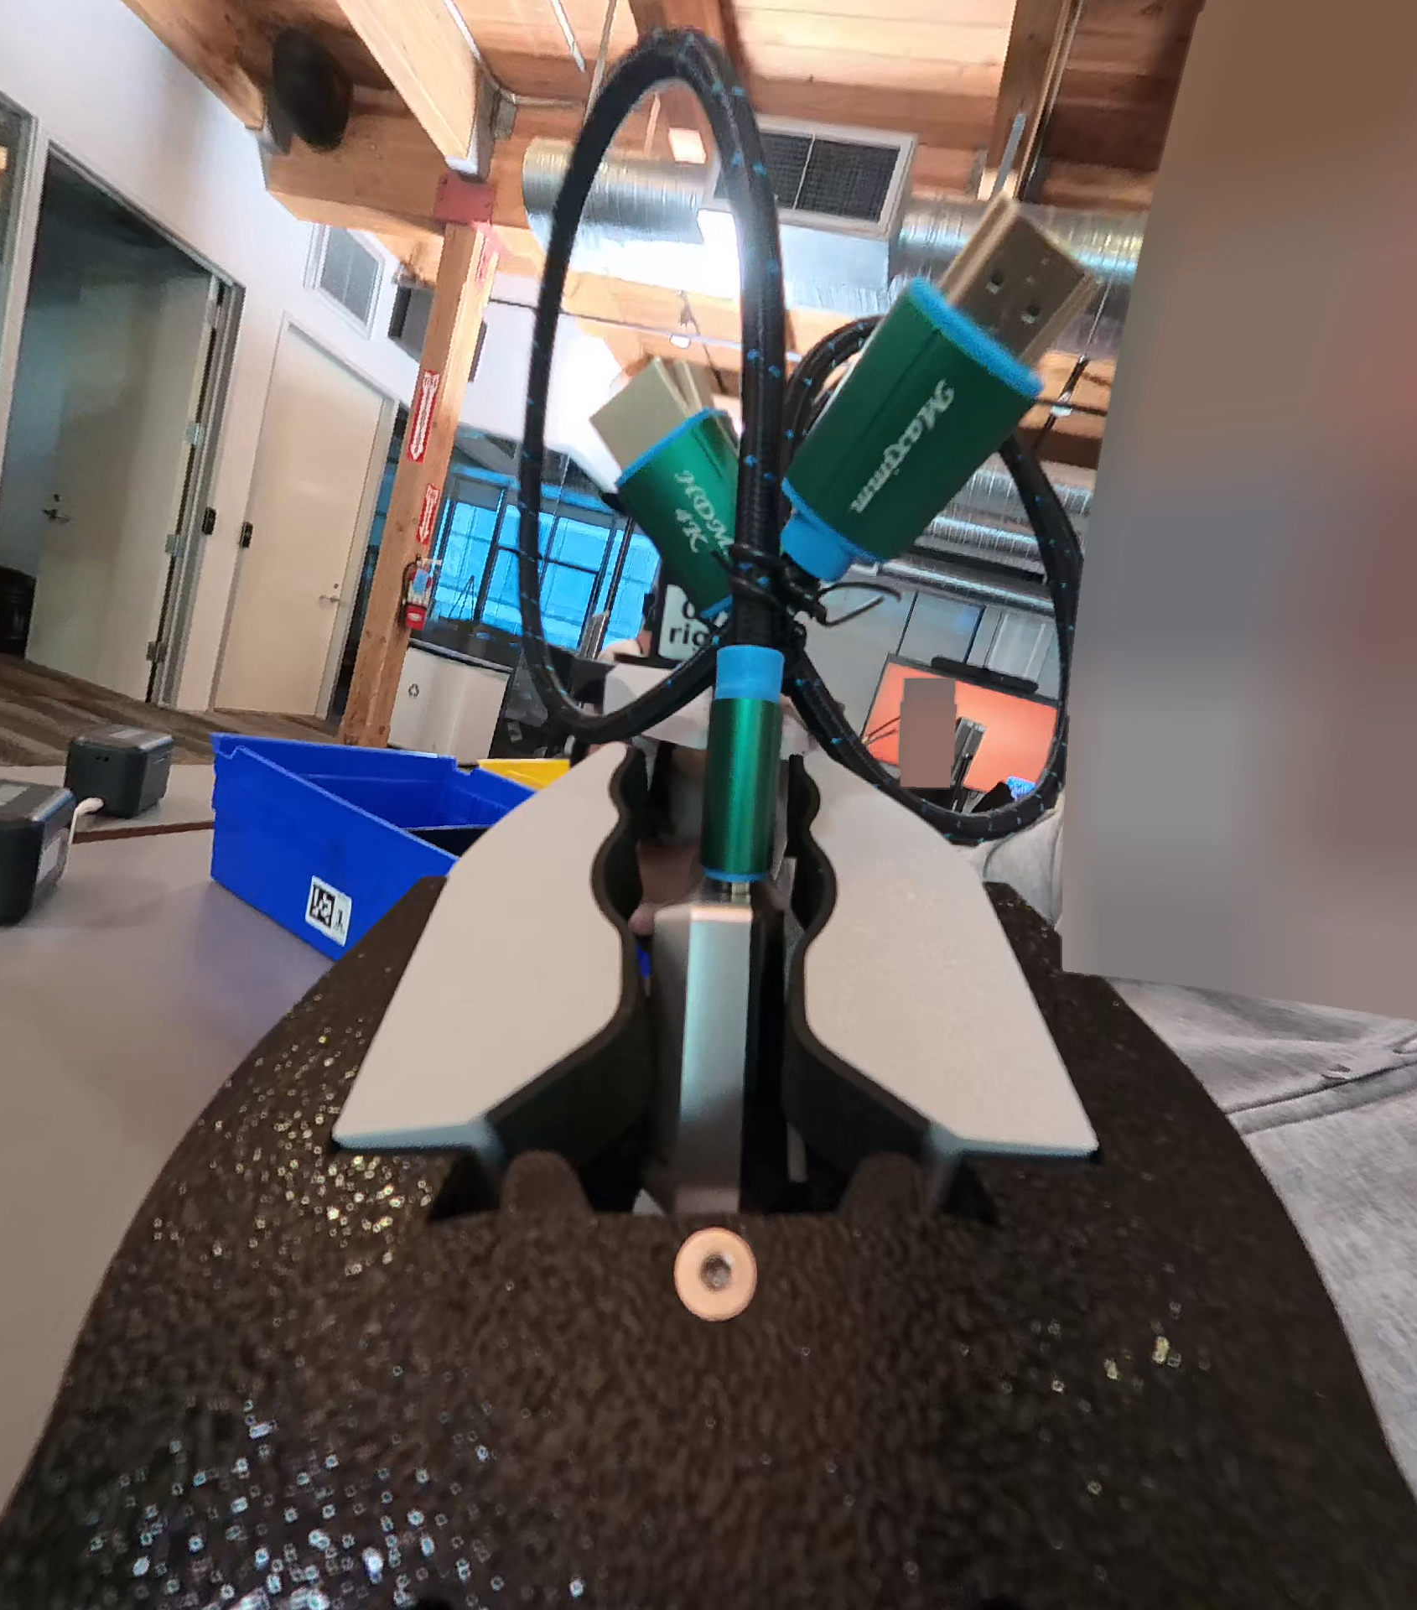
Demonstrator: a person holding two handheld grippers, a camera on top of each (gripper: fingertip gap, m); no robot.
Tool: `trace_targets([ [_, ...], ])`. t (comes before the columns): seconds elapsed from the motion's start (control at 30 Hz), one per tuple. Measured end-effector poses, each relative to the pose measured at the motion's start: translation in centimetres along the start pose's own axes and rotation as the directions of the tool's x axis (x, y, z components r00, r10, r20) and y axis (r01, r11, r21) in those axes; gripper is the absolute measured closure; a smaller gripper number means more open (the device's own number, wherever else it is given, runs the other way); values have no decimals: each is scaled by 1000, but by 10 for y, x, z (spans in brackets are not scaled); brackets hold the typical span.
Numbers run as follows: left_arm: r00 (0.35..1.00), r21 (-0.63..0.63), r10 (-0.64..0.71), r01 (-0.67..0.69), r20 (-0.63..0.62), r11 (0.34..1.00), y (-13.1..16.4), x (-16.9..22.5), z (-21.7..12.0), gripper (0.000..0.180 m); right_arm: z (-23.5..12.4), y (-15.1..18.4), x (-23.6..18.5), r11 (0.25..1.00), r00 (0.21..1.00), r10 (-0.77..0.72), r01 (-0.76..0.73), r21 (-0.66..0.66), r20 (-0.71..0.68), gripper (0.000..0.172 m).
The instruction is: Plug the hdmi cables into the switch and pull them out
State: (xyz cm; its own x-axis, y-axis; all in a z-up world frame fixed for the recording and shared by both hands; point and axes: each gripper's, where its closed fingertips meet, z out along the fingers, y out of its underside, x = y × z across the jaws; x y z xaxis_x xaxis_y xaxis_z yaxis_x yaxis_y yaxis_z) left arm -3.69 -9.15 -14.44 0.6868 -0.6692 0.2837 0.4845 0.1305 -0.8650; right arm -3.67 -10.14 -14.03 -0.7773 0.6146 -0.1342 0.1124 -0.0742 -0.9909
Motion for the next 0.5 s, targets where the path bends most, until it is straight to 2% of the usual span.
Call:
trace_targets([
  [0.17,998,102,59,-56,-18,993,-10,10,1,149,1,-6,-8,993,993,-110,111,45,-30,161],
  [0.37,998,169,59,-55,-16,984,-12,12,1,149,2,-8,-10,989,995,-94,97,111,-31,161],
  [0.5,998,158,70,-67,-10,985,-12,11,1,149,2,-7,-10,985,992,-110,118,128,-61,161],
])
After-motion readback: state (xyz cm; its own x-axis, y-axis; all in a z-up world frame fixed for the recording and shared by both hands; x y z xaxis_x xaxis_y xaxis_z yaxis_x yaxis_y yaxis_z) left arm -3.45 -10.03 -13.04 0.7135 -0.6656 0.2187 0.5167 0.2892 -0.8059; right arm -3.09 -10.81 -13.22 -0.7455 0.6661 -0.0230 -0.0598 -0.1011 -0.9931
